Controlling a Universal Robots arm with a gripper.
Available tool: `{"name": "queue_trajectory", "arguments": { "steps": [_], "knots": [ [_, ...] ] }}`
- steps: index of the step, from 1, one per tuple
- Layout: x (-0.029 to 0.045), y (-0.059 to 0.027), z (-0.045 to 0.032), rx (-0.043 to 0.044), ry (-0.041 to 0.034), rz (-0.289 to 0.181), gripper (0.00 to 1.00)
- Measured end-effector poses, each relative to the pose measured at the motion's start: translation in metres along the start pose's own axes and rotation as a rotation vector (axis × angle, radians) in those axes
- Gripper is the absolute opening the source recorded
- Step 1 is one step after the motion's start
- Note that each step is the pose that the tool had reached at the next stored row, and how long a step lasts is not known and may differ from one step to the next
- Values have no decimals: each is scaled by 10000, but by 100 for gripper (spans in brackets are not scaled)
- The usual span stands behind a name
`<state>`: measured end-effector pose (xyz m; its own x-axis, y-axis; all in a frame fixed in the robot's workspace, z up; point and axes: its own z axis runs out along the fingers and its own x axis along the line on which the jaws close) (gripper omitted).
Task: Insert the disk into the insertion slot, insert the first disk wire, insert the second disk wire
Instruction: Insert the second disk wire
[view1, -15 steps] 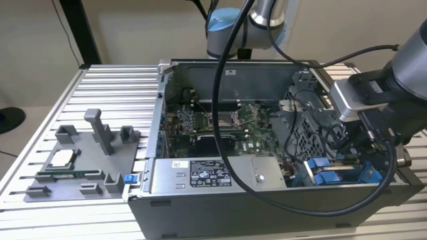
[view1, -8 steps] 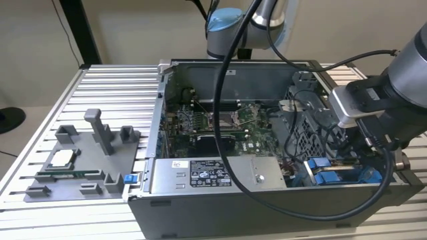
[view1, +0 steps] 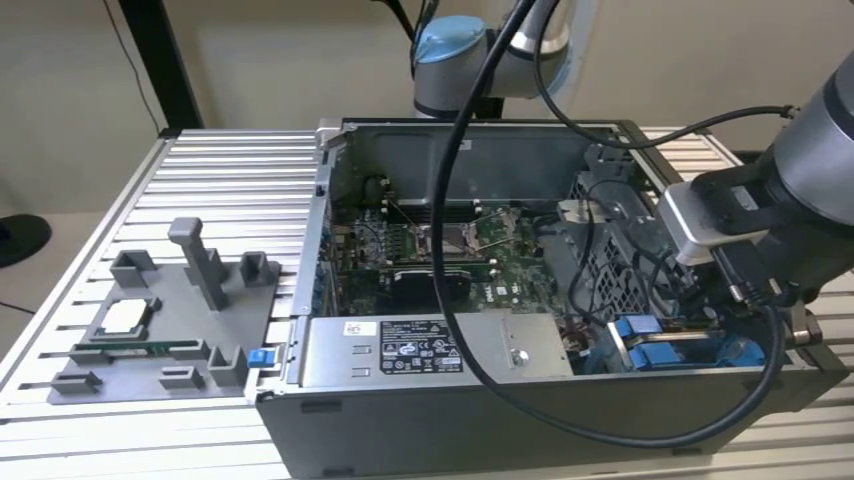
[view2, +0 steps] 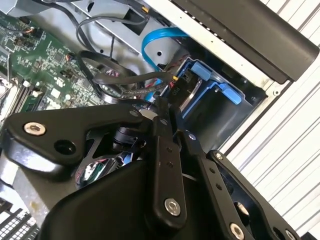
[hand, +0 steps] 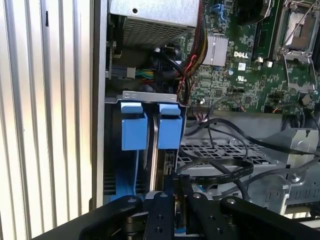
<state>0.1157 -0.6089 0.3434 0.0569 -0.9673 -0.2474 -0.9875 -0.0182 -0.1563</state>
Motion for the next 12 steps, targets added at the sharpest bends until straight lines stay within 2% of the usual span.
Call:
{"name": "queue_trajectory", "arguments": {
  "steps": [12],
  "knots": [
    [12,6,47,59,-5,-16,0]
  ]
}}
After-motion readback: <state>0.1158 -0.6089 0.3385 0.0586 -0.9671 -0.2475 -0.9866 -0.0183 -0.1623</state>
